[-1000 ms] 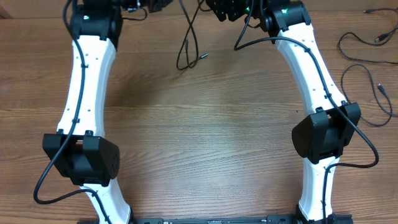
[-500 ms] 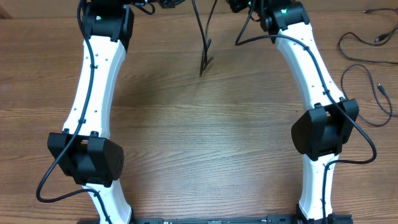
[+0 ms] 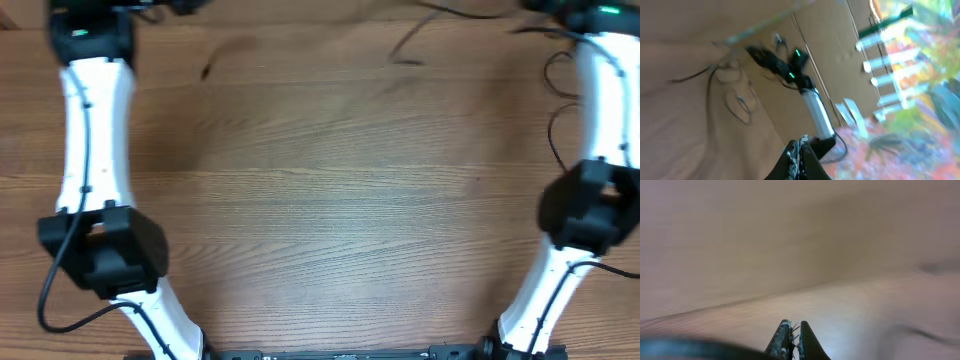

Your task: Untangle cables

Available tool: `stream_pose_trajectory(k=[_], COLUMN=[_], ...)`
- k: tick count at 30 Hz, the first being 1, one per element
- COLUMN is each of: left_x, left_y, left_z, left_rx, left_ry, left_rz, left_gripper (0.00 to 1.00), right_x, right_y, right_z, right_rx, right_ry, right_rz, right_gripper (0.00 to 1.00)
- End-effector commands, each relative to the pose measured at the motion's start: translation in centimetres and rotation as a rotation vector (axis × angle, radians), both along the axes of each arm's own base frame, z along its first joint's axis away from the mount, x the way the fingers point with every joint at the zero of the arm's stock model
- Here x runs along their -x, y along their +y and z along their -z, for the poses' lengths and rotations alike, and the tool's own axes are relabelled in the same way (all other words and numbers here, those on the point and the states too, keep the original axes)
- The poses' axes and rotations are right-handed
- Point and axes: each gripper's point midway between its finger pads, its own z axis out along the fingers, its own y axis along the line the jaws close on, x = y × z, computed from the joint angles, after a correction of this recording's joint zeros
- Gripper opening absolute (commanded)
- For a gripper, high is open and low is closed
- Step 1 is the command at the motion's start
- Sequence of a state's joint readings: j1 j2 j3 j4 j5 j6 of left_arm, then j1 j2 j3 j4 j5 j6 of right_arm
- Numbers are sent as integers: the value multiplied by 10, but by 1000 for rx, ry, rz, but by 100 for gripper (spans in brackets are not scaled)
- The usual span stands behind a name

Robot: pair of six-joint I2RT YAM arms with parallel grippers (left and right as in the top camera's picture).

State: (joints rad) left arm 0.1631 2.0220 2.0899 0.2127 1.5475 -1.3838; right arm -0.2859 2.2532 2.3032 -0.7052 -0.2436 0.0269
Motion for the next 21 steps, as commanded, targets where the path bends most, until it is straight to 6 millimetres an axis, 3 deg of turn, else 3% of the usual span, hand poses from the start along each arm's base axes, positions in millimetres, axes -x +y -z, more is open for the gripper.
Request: stream_pose_trajectory(k=[1, 4, 7, 10, 14, 18, 21], left_x=[14, 16, 17, 20, 14, -22, -70], left_y=[7, -8, -29, -46, -56, -51, -29], left_z=[-16, -14, -12, -11, -10, 11, 58], left_rx=[-37, -46, -50, -62, -66, -123, -326], left_ry=[-145, -225, -306, -450, -520, -482, -343], left_rz=[12, 41, 75, 106, 76, -114, -412], left_gripper=[4, 4, 8, 43, 53, 66, 74], right_x=[17, 29, 43, 59, 89, 130, 160], right_y=[-13, -1, 23, 51, 77, 77, 56], right_z=[-23, -50, -81, -119, -180, -245, -279], right_rx=[-80, -112, -106, -88, -50, 22, 112], right_ry=[-32, -63, -94, -143, -254, -391, -455], right_rz=[-20, -64, -105, -146, -184, -139, -17], right_gripper=[4, 4, 4, 4, 4, 4, 4])
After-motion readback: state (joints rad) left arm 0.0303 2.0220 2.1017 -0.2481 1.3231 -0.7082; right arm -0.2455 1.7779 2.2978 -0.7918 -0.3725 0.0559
